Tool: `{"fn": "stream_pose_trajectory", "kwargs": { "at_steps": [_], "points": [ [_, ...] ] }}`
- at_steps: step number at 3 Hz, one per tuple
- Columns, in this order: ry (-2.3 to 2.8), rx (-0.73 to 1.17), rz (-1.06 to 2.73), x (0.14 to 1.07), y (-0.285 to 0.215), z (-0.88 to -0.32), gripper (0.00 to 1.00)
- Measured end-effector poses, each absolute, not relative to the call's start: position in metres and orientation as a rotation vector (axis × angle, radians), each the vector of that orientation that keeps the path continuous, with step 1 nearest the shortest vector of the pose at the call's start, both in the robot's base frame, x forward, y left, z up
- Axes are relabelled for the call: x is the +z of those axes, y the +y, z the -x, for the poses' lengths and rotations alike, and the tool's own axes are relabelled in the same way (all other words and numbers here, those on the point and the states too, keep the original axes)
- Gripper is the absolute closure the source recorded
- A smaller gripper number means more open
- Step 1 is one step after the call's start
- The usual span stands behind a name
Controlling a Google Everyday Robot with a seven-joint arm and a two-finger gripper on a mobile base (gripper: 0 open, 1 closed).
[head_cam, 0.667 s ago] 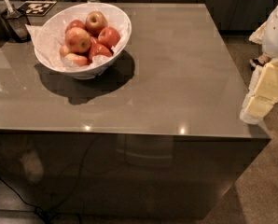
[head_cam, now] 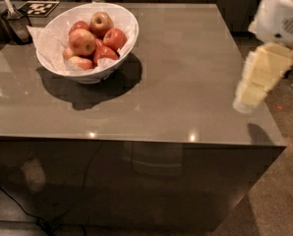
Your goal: Pick apple from white bowl
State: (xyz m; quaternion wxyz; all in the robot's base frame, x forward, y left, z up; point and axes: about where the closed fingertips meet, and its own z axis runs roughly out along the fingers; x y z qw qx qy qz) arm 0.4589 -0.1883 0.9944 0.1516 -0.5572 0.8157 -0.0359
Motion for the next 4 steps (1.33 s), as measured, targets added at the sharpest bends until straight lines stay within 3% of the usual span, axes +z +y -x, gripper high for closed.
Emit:
{"fn": "stream_pose_trajectory", "kwargs": {
  "at_steps": [2,4],
  "points": [
    [2.26,-0.095,1.684,1.014,-0.133,-0.492,0.0],
    [2.183,0.094,1.636,1.018,-0.08,-0.545,0.0]
  ]
}}
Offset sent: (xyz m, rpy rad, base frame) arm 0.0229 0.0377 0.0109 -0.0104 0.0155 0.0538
